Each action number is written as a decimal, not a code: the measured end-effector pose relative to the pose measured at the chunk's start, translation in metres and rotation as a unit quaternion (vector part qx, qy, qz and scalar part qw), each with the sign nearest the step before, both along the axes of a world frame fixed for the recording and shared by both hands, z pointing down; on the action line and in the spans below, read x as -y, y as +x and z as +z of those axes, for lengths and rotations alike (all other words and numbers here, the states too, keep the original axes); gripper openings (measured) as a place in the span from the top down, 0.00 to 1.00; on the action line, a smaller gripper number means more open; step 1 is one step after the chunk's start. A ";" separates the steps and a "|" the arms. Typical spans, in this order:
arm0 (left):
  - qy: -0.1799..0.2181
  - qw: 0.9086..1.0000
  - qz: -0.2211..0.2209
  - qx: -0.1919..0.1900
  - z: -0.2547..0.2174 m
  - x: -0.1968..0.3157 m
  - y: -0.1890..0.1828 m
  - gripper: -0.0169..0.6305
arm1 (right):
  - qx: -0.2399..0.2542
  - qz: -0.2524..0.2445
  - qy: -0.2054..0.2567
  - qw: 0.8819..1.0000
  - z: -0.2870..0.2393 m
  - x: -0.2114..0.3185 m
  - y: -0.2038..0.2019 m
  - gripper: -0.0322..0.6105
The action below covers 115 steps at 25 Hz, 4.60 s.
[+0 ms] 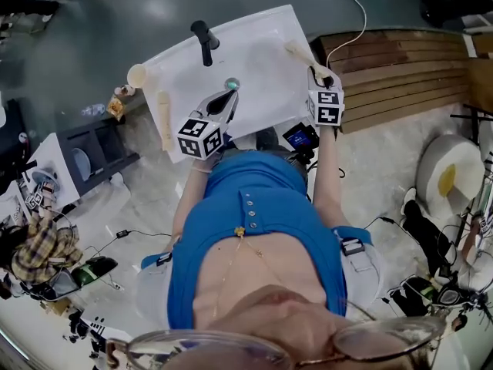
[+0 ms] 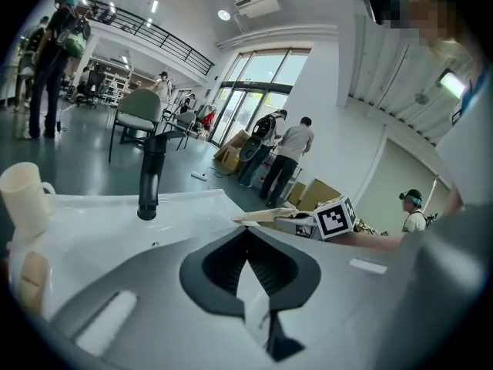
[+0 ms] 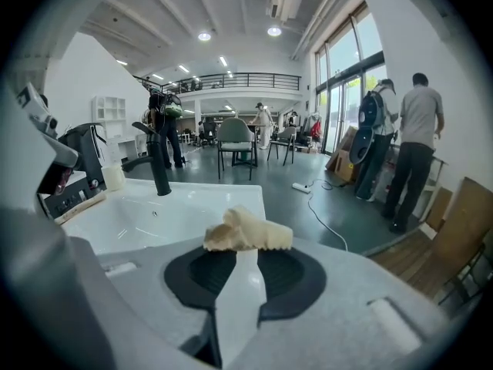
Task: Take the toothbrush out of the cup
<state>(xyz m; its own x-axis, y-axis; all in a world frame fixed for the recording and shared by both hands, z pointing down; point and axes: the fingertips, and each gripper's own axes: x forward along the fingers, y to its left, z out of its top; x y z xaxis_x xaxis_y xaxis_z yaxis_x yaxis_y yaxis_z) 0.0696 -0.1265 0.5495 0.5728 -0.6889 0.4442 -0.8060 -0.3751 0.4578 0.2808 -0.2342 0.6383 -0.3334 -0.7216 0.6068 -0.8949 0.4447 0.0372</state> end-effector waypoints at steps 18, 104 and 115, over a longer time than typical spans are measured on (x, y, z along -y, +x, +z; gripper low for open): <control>-0.010 0.999 0.033 -0.005 0.004 0.001 0.007 0.97 | -0.019 0.028 -0.097 0.995 0.038 -0.030 0.015 0.82; 0.029 0.999 -0.034 -0.011 -0.015 -0.028 -0.080 0.97 | -0.019 -0.225 -0.102 0.969 -0.031 -0.059 -0.159 0.95; 0.031 0.999 -0.033 -0.005 -0.020 -0.034 -0.084 0.97 | -0.024 -0.333 -0.065 0.940 -0.057 -0.084 -0.197 0.95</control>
